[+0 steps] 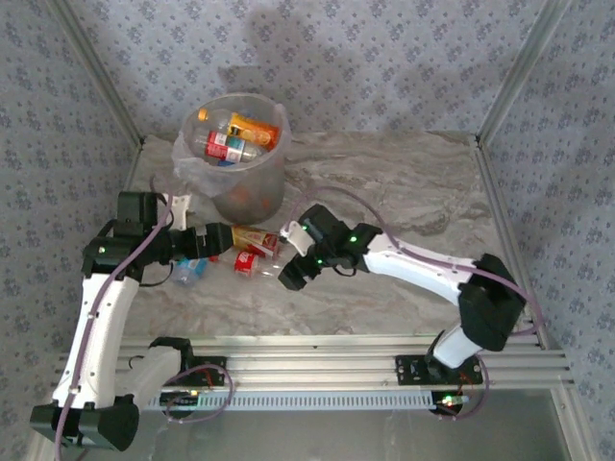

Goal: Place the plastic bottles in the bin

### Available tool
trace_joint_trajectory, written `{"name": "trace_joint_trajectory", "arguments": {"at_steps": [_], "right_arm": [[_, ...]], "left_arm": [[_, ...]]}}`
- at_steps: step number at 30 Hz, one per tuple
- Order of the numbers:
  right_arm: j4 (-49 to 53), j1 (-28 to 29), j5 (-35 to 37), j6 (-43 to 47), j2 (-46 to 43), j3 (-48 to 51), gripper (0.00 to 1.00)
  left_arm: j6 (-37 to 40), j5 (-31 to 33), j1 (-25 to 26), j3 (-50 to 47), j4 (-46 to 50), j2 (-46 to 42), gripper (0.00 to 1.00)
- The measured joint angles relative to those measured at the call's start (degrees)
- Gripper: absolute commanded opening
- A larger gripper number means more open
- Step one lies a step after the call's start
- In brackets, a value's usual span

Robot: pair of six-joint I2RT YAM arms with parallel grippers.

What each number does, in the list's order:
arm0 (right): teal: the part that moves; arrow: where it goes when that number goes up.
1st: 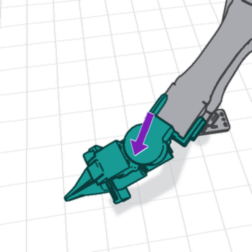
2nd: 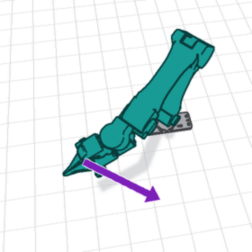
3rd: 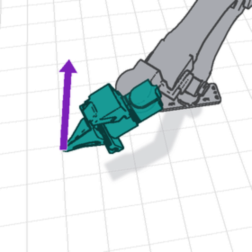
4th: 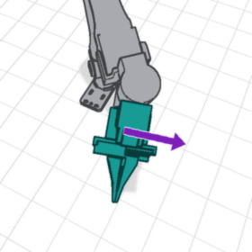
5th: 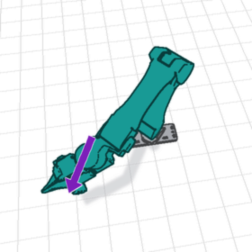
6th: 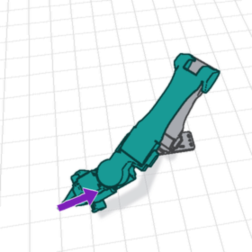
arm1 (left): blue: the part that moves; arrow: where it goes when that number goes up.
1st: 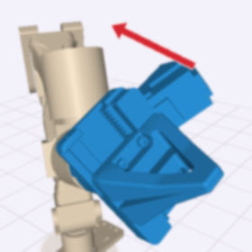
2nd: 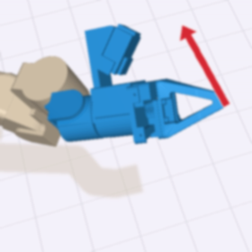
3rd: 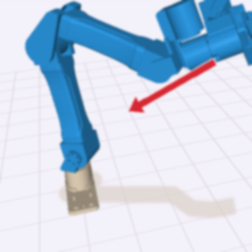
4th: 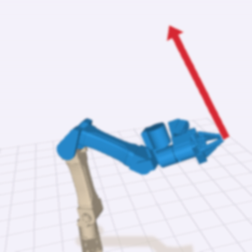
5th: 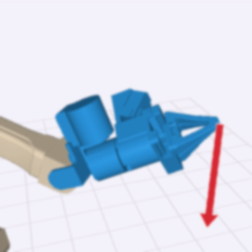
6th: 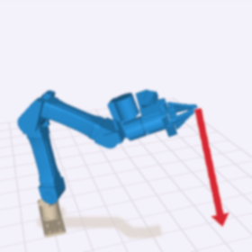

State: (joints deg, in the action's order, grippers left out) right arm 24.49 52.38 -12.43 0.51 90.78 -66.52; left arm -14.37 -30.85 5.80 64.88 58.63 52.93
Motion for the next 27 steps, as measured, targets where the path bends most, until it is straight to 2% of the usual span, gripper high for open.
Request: {"name": "trace_joint_trajectory", "arguments": {"at_steps": [13,18,20,27], "right_arm": [[4.4,4.2,7.3,8.2,19.8,-15.4,0.88],[6.3,5.3,8.7,9.9,24.2,-17.5,0.86],[7.0,5.5,8.7,10.3,25.2,-17.5,0.84],[7.8,5.7,9.4,11.6,25.7,-17.5,0.65]], "left_arm": [[0.9,0.2,0.0,-1.7,1.6,0.0,1.00],[0.9,0.2,0.1,-1.9,1.6,-0.1,1.00],[0.9,0.2,0.2,-2.2,1.6,-0.2,1.00],[0.8,0.2,0.2,-2.5,1.2,-0.4,1.00]]}}
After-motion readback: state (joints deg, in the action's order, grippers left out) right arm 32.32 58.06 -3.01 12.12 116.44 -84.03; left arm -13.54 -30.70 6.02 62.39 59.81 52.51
